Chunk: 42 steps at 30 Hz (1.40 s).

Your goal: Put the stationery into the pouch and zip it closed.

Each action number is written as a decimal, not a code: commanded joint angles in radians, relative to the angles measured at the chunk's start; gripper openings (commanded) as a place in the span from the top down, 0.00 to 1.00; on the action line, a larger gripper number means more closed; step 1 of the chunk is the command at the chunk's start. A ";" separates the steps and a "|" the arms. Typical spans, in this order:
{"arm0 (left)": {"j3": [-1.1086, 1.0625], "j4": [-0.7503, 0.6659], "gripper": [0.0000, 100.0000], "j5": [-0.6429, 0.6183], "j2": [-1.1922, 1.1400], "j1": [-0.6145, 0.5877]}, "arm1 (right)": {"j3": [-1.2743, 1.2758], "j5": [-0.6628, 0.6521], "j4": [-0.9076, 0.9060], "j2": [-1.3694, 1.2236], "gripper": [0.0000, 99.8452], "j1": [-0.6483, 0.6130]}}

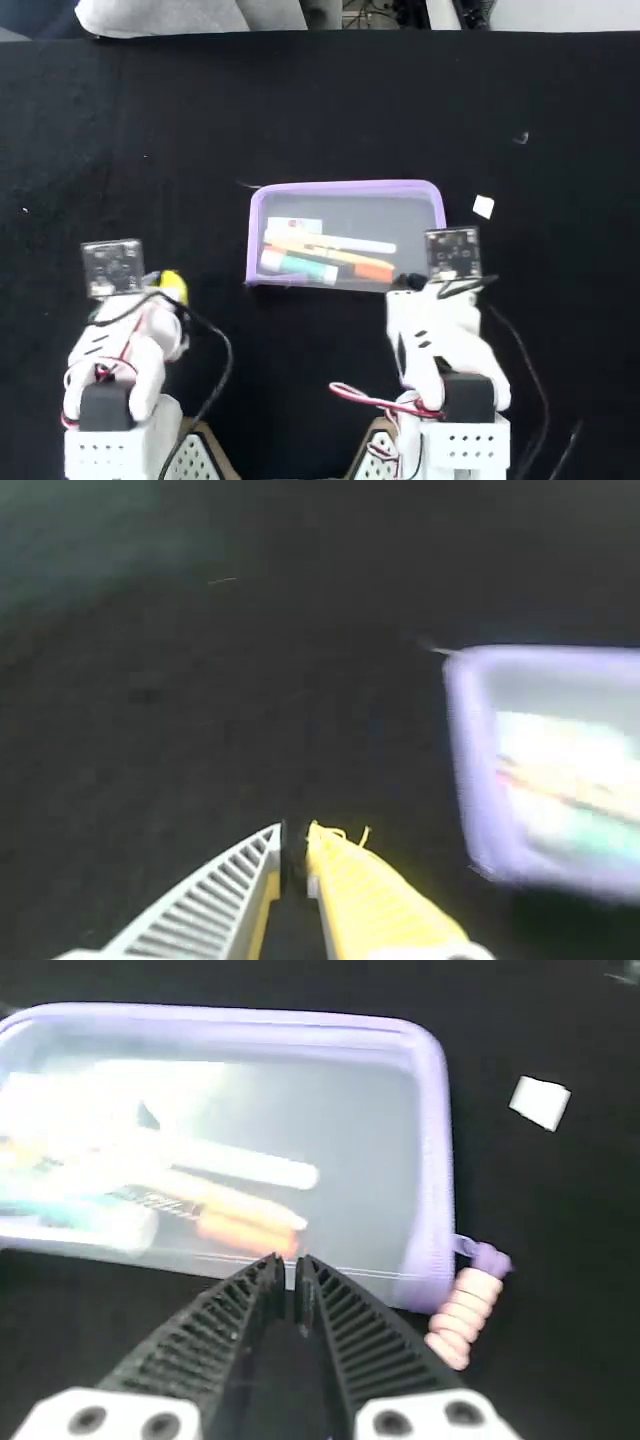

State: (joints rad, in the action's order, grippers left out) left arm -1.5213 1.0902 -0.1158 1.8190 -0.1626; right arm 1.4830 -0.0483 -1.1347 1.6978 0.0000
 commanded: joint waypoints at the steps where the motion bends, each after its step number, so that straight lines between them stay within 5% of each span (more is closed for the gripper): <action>1: -0.048 -0.038 0.94 -0.006 0.006 -0.107 | 0.042 0.000 0.000 -0.002 0.97 -0.041; 12: -0.136 0.132 0.94 0.026 0.006 -0.110 | 0.213 -0.121 0.057 -0.004 0.97 -0.052; 20: -0.179 0.186 0.94 0.026 0.002 -0.117 | 0.211 -0.118 0.037 -0.002 0.97 0.103; 42: -0.179 0.183 0.94 0.023 0.002 -0.116 | 0.213 -0.120 0.026 -0.008 0.97 0.112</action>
